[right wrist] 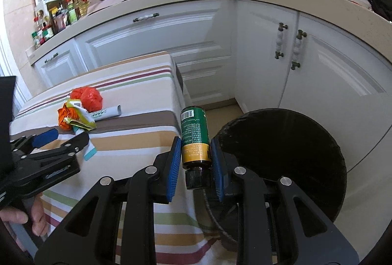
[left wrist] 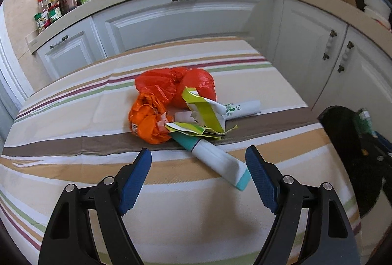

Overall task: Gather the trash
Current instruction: 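Grasp the green-and-yellow bottle with the right gripper, then grasp the white teal-capped tube with the left gripper while the right holds the bottle, then carry both items over the black bin and open both grippers, then move both grippers back over the remaining trash on the table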

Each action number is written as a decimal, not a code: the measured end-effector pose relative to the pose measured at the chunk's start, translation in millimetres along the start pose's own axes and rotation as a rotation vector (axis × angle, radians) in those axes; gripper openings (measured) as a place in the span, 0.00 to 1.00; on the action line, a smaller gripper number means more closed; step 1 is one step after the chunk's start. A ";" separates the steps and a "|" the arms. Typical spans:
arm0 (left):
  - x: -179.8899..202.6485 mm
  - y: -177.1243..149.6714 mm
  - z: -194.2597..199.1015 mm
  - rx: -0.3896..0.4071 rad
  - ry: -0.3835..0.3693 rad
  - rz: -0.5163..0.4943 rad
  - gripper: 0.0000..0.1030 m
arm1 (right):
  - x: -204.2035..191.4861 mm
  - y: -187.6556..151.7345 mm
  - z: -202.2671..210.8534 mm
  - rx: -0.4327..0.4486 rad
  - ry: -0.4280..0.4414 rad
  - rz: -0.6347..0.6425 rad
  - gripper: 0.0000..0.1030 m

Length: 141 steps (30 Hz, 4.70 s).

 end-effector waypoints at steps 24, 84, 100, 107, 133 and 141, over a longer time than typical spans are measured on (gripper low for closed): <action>-57.2 -24.0 12.5 -0.072 0.021 0.003 0.75 | -6.6 -3.3 7.5 0.009 0.025 -0.002 0.23; 76.9 -10.4 81.9 0.145 -0.416 -0.217 0.02 | 59.9 -17.7 66.5 0.102 -0.252 -0.095 0.23; 163.9 -20.7 45.3 0.124 -0.437 -0.349 0.15 | 108.5 -32.1 39.6 0.085 -0.340 -0.159 0.39; 173.2 -20.8 35.1 0.092 -0.425 -0.337 0.44 | 122.9 -39.5 30.5 0.070 -0.369 -0.199 0.42; -21.1 -2.4 74.1 0.195 -0.123 -0.094 0.63 | -27.7 11.7 31.2 0.122 -0.066 -0.008 0.48; -91.5 -4.2 73.6 0.204 -0.001 -0.005 0.65 | -94.6 27.6 17.8 0.110 0.050 0.077 0.54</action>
Point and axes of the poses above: each gripper's, at about its wrist camera, not at the fingertips, and z roughly against the way its jaws point, x to its right, y to its top, the point moved 1 cm from there along -z, roughly the way its jaws point, and after that the axes turned 10 degrees about z, right-handed, at the moved point
